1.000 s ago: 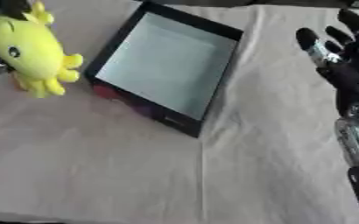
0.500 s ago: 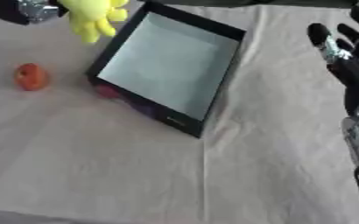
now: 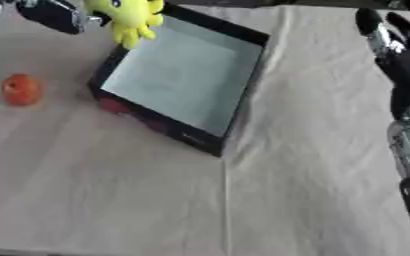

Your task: Pick up objects on the table and place them in the box.

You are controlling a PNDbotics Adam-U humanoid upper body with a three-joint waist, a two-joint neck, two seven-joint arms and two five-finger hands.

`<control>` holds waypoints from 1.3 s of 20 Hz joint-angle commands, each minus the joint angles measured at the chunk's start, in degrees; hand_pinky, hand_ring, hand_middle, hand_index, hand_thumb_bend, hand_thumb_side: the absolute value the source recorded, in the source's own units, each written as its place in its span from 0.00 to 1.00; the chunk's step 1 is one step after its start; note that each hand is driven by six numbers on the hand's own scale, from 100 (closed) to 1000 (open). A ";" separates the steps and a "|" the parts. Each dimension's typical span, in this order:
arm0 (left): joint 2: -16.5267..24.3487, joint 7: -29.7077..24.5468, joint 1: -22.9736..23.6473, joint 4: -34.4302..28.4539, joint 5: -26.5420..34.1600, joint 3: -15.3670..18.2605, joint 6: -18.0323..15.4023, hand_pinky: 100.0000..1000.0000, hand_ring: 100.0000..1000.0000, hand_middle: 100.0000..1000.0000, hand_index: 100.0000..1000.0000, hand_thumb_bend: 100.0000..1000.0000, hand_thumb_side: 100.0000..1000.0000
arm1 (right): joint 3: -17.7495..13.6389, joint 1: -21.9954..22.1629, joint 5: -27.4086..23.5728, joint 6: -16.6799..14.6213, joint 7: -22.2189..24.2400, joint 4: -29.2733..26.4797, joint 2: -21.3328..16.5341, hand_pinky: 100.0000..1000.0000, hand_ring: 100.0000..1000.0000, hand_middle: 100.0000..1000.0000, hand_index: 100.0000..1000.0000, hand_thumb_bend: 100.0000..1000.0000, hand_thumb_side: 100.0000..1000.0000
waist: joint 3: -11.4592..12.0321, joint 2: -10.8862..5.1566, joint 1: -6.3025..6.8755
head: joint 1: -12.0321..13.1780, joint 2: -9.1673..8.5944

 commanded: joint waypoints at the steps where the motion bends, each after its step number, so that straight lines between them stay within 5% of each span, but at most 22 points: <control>1: -2.36 2.94 -1.49 4.08 -1.69 1.53 -0.29 0.69 0.57 0.58 0.55 0.22 0.00 | -0.93 -1.21 -0.37 -0.07 -0.86 -1.37 -1.01 0.93 0.89 0.91 0.84 0.67 0.28 | -0.35 -0.62 -0.08 | -0.19 -1.05; 19: -8.66 7.95 -1.39 11.99 -4.30 2.55 2.79 0.69 0.56 0.58 0.57 0.31 0.00 | -1.51 -2.68 1.14 0.32 -1.55 -1.09 0.03 0.93 0.89 0.91 0.84 0.67 0.28 | -1.61 0.57 -0.28 | -0.15 -1.96; 20: -8.78 7.77 -1.23 12.34 -4.47 2.52 2.74 0.71 0.58 0.60 0.61 0.36 0.00 | -1.52 -2.72 1.09 0.29 -1.56 -1.15 0.03 0.93 0.89 0.91 0.84 0.67 0.28 | -1.65 0.59 -0.30 | -0.23 -1.96; 22: -8.91 6.74 -1.02 13.03 -5.05 2.32 2.17 0.75 0.65 0.69 0.76 0.46 0.16 | -1.54 -2.76 0.98 0.27 -1.59 -1.20 0.05 0.93 0.89 0.91 0.84 0.67 0.28 | -1.71 0.62 -0.32 | -0.38 -1.91; 26: -9.01 3.76 -0.79 13.21 -6.50 2.15 0.03 0.81 0.71 0.75 0.89 0.69 0.33 | -1.49 -2.68 0.79 0.27 -1.60 -1.14 0.18 0.92 0.89 0.91 0.84 0.67 0.28 | -1.73 0.67 -0.35 | -0.60 -1.86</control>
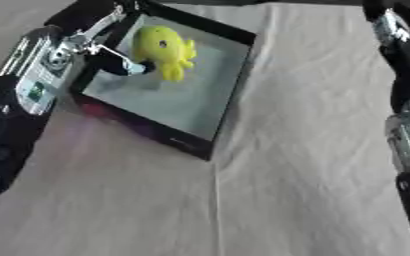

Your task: Pick up objects on the table and place them in the box.

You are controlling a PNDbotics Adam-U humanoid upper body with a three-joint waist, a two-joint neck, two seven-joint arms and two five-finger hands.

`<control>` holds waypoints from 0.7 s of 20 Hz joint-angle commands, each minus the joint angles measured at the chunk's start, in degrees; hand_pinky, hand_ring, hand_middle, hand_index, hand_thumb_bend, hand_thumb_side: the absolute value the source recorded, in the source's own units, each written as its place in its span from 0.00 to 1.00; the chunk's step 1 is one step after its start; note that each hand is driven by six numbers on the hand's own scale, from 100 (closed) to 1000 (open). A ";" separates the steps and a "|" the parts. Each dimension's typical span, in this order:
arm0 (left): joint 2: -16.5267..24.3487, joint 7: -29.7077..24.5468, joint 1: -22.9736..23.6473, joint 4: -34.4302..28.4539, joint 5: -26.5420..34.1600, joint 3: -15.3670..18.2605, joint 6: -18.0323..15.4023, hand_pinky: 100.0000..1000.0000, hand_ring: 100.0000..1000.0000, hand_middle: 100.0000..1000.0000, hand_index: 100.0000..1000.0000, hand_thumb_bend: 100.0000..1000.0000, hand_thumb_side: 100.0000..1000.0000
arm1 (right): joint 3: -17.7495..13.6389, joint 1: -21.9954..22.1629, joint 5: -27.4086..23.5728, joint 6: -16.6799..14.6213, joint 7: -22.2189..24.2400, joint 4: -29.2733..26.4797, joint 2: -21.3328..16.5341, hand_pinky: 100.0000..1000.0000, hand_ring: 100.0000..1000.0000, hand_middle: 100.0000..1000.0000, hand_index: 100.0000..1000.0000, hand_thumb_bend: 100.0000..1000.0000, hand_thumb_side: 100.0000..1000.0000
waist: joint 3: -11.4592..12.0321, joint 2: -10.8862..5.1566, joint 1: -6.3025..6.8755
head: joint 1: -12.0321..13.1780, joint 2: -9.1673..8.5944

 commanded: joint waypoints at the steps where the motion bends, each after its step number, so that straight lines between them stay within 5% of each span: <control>1: -0.02 -2.18 -0.85 -0.49 -0.88 0.23 -1.41 0.81 0.71 0.75 0.89 0.72 0.35 | -0.60 -0.57 -0.01 -0.07 -0.11 -0.90 -0.62 0.92 0.89 0.91 0.84 0.67 0.28 | -0.14 -0.85 -0.02 | -0.38 -0.64; 7: 0.10 -3.51 -0.63 -1.24 -0.72 0.56 -2.44 0.81 0.71 0.76 0.91 0.77 0.38 | -0.62 -0.40 -0.16 -0.07 -0.19 -0.84 -0.52 0.92 0.89 0.91 0.84 0.67 0.28 | -0.15 -0.90 -0.03 | -0.50 -0.60; 11: 1.25 -2.58 -0.50 -3.90 1.08 1.10 -1.31 0.80 0.69 0.74 0.87 0.70 0.34 | -0.74 -0.20 -0.21 -0.16 -0.38 -0.87 -0.72 0.92 0.89 0.91 0.84 0.67 0.28 | 0.24 -1.23 0.11 | -0.78 -0.35; 13: 2.95 -1.94 -0.62 -6.78 2.95 1.20 -0.75 0.79 0.69 0.73 0.86 0.65 0.30 | -0.83 0.21 -0.16 -0.20 -0.52 -0.87 -1.08 0.92 0.89 0.91 0.84 0.67 0.28 | 0.68 -1.64 0.38 | -1.10 0.05; 14: 3.90 -1.76 -0.60 -8.35 4.04 1.20 -0.42 0.79 0.68 0.73 0.85 0.45 0.39 | -0.88 0.42 -0.13 -0.21 -0.60 -0.85 -1.23 0.92 0.89 0.91 0.84 0.67 0.29 | 0.88 -1.81 0.49 | -1.23 0.22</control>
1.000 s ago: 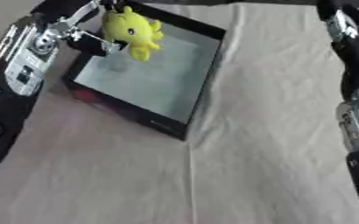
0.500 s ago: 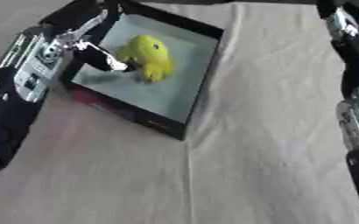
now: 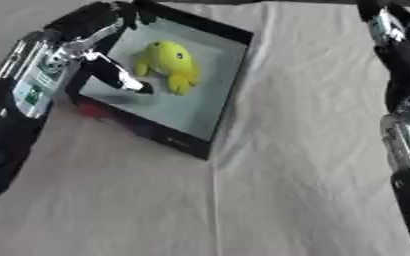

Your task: Pick up objects on the table and place them in the box.

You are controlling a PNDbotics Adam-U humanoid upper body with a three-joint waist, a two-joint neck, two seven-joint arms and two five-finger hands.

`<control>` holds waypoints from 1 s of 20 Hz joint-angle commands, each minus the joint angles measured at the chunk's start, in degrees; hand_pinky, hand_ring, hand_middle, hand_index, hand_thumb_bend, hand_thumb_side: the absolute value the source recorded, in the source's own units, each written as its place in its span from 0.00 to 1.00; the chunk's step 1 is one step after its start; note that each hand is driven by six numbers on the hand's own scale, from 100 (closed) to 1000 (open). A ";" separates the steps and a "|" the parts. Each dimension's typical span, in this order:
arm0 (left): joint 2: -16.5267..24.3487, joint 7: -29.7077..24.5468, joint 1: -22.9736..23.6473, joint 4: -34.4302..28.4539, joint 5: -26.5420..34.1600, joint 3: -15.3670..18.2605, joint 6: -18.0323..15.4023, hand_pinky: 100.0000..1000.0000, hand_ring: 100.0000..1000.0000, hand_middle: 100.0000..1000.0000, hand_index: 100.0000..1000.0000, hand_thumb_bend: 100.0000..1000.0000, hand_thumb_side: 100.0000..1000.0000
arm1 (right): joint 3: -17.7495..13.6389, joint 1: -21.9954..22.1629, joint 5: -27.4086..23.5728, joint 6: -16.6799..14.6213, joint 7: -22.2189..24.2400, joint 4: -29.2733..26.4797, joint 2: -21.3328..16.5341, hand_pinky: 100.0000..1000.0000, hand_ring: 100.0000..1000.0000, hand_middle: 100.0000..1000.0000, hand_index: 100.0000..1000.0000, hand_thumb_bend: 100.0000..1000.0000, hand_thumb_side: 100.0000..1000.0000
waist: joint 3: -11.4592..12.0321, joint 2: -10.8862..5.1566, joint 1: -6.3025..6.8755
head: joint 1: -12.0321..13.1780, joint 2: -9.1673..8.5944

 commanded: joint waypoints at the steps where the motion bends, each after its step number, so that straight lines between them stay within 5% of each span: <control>1: 4.10 0.88 -1.11 -5.77 3.28 0.85 1.09 0.78 0.68 0.72 0.85 0.63 0.28 | -0.91 0.15 -0.07 -0.05 -0.47 -0.80 -1.81 0.92 0.89 0.91 0.84 0.67 0.28 | 0.42 -2.05 0.31 | -0.65 0.32; 8: 18.65 -0.52 1.01 -14.14 14.72 3.66 4.90 0.78 0.68 0.72 0.83 0.60 0.25 | -1.53 1.89 0.35 -0.25 -1.09 -0.73 -3.10 0.92 0.89 0.91 0.84 0.67 0.28 | 2.29 -3.32 1.23 | -2.11 1.22; 14: 31.40 -1.33 7.74 -12.36 20.13 8.48 6.86 0.79 0.70 0.74 0.85 0.61 0.22 | -1.87 2.71 0.63 -0.32 -1.47 -0.74 -3.74 0.92 0.89 0.91 0.83 0.67 0.28 | 3.36 -3.52 1.62 | -2.76 1.33; 20: 37.55 -4.12 13.34 -7.97 23.67 10.29 4.38 0.79 0.71 0.74 0.86 0.64 0.24 | -1.73 2.65 0.64 -0.26 -1.37 -0.83 -3.78 0.92 0.89 0.91 0.83 0.67 0.28 | 3.81 -3.38 1.30 | -2.82 0.62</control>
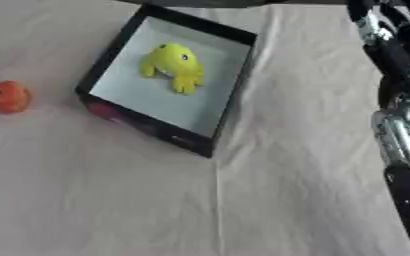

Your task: Pick up objects on the table and place them in the box.

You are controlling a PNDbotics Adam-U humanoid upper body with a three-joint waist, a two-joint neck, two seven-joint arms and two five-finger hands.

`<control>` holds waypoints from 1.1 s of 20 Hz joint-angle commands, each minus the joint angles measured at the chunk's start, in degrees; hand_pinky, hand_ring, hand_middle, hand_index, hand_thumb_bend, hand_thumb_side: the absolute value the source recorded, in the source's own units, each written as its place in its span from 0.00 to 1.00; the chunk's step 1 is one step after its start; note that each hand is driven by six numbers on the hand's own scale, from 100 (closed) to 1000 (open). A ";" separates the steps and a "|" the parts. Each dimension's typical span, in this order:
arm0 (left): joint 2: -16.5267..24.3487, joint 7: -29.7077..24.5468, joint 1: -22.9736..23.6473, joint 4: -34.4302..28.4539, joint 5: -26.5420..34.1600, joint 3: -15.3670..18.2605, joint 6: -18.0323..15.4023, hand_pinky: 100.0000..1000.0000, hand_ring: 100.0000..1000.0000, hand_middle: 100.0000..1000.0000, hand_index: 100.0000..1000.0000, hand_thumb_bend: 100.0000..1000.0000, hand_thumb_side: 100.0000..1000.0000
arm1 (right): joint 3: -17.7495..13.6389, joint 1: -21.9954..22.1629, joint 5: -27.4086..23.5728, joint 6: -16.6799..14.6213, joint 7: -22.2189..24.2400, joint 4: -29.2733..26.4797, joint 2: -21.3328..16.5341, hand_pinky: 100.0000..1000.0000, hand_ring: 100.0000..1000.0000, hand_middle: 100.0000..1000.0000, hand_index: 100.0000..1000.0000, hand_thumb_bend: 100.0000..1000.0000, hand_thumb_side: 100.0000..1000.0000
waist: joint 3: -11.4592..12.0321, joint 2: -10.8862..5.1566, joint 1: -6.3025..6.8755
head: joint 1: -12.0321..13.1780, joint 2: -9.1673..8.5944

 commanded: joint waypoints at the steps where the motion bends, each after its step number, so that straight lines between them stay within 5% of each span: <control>1: 4.42 -1.78 0.79 1.57 1.96 1.25 -1.49 0.79 0.71 0.74 0.86 0.64 0.25 | -0.45 -0.37 0.37 0.08 -0.03 -0.89 -2.00 0.92 0.89 0.91 0.83 0.67 0.28 | -0.01 -1.35 -0.09 | -0.30 -0.50; 10: 5.29 -7.14 2.24 5.85 2.08 0.67 -4.44 0.79 0.73 0.75 0.87 0.66 0.24 | 0.07 -0.50 0.49 0.39 0.59 -1.09 -1.89 0.92 0.89 0.91 0.83 0.67 0.27 | -0.17 -0.83 -0.73 | -0.28 -1.32; 16: 2.09 -11.51 0.80 10.72 2.04 -1.22 -6.49 0.79 0.72 0.75 0.86 0.63 0.17 | 0.60 -0.98 0.43 0.64 1.16 -0.99 -1.44 0.92 0.89 0.91 0.83 0.67 0.26 | -0.59 -0.40 -0.98 | -0.12 -1.56; 22: -0.81 -17.30 -1.28 11.75 6.41 -2.51 -7.51 0.80 0.71 0.74 0.86 0.61 0.22 | 0.84 -1.16 0.51 0.79 1.45 -0.81 -1.17 0.92 0.89 0.92 0.83 0.67 0.26 | -0.91 -0.02 -0.95 | 0.02 -1.56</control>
